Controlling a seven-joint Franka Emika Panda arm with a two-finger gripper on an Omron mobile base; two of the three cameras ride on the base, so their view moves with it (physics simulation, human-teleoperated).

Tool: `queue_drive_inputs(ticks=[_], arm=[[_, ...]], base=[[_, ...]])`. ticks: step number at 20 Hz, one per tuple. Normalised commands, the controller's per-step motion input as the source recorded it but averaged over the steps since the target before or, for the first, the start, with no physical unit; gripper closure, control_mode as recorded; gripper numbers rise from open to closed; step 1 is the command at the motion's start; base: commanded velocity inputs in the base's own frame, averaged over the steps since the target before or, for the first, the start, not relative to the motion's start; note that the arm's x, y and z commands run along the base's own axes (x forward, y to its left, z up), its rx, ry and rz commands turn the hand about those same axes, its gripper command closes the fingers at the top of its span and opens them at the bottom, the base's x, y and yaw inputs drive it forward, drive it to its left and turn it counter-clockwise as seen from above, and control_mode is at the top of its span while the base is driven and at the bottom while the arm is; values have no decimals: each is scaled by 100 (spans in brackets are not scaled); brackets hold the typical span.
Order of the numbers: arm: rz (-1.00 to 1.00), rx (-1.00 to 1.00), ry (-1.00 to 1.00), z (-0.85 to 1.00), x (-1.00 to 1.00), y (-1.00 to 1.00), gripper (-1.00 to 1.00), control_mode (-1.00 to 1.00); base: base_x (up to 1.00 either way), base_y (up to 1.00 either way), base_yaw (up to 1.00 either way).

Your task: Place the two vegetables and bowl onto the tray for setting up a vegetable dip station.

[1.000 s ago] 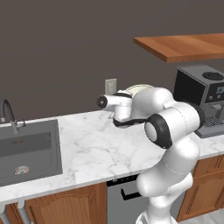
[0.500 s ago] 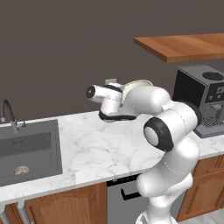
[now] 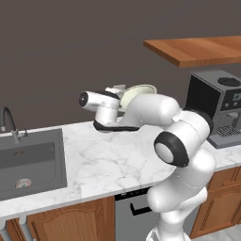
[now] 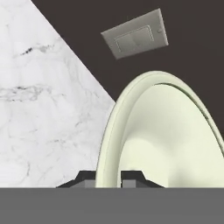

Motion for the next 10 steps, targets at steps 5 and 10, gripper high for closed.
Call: queue_drive_inputs(ticks=[5, 10], arm=[[0, 4, -6, 16, -23, 38, 100, -100], [0, 17, -2, 20, -23, 29, 100, -100]], base=[[0, 0, 0], [0, 0, 0]])
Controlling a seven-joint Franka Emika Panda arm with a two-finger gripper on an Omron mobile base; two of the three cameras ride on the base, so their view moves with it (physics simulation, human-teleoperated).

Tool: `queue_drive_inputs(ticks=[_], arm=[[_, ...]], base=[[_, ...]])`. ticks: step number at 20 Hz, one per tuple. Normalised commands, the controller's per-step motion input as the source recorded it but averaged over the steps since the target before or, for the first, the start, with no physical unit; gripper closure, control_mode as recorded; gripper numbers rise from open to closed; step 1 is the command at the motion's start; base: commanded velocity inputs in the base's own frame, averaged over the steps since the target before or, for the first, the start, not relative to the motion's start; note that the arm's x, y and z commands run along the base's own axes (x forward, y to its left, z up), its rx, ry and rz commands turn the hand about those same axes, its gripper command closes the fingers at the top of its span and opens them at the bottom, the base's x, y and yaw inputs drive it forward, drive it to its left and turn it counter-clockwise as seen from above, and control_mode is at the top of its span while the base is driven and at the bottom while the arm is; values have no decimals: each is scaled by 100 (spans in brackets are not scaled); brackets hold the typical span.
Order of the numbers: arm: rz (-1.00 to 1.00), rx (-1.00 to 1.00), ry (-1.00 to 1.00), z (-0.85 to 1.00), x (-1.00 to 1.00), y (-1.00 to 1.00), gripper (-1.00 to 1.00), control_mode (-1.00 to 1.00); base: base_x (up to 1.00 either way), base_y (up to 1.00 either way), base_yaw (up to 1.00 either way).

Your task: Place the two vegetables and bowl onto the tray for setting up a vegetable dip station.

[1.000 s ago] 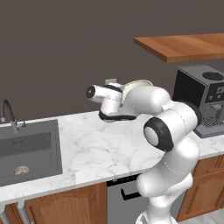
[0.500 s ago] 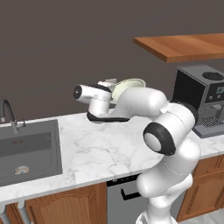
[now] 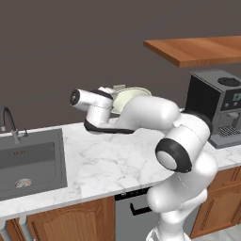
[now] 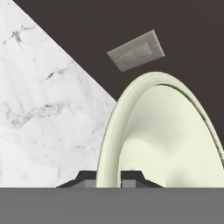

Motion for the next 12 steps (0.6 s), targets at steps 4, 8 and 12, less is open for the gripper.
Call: queue_drive_inputs(ticks=[4, 8, 12], arm=[[0, 22, 0, 22, -22, 26, 100, -100], [0, 14, -2, 19, -22, 25, 100, -100], [0, 8, 0, 11, -30, 23, 100, -100]], base=[[0, 0, 0], [0, 0, 0], [0, 0, 0]])
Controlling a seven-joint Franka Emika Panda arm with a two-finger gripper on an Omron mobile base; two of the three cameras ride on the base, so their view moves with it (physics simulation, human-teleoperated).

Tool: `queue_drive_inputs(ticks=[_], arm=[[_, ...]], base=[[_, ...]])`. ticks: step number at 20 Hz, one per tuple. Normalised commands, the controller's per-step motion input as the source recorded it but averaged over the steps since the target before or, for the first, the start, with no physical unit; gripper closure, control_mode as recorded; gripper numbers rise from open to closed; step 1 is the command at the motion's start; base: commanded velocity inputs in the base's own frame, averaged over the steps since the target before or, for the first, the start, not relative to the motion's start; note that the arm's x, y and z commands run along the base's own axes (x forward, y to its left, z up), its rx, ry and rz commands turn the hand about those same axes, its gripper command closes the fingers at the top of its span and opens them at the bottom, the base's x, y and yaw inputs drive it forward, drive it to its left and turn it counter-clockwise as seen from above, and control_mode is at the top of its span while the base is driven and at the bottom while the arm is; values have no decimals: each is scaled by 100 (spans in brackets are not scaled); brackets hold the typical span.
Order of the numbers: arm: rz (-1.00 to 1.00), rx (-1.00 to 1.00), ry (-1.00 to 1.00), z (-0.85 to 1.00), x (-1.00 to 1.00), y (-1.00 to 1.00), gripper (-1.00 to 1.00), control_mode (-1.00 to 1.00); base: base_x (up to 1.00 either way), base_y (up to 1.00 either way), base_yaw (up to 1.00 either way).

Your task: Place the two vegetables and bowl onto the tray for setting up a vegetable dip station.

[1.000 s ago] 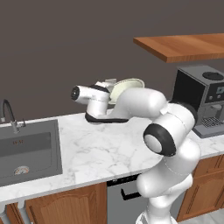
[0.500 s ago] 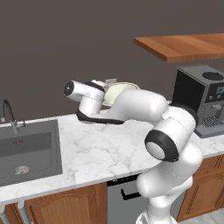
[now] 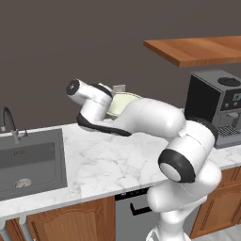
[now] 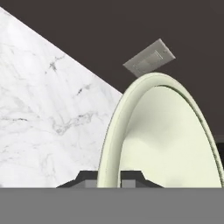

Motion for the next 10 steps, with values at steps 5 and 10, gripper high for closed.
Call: queue_drive_inputs(ticks=[5, 10], arm=[[0, 6, 1, 7, -18, 22, 100, -100], [-1, 1, 7, 1, -1, 18, 100, -100]], base=[[0, 0, 0], [0, 0, 0]])
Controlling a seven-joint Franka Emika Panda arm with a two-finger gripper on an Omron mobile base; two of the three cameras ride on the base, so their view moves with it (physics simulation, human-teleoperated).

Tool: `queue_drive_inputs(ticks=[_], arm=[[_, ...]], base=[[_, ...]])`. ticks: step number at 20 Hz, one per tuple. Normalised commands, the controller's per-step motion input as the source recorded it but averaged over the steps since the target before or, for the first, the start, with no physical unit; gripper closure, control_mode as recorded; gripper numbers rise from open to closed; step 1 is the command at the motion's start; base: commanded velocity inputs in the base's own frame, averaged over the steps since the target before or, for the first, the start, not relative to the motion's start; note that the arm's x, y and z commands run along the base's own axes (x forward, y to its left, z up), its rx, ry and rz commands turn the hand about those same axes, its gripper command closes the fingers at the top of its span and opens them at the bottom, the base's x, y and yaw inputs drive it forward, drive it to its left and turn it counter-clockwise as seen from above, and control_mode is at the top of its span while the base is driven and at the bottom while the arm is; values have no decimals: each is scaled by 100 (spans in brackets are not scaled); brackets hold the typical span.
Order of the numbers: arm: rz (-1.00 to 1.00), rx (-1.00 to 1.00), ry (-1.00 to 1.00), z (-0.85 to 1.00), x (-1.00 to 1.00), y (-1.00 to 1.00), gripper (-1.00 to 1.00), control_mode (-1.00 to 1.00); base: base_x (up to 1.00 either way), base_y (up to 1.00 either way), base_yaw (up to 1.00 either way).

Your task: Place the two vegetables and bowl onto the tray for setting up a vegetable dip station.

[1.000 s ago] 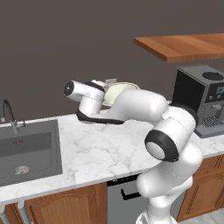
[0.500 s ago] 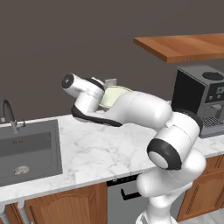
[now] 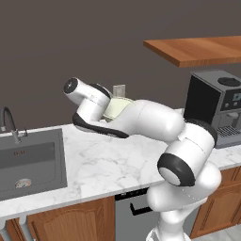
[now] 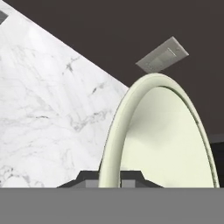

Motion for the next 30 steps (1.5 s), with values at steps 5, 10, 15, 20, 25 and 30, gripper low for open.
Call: queue_drive_inputs(ticks=[5, 10, 15, 20, 25, 30], arm=[[0, 0, 0, 0, 0, 0, 100, -100], [0, 0, 0, 0, 0, 0, 100, -100], [0, 0, 0, 0, 0, 0, 100, -100], [0, 0, 0, 0, 0, 0, 100, -100], [0, 0, 0, 0, 0, 0, 100, 100], [0, 0, 0, 0, 0, 0, 100, 100]], base=[[0, 0, 0], [0, 0, 0], [0, 0, 0], [0, 0, 0], [0, 0, 0], [0, 0, 0]])
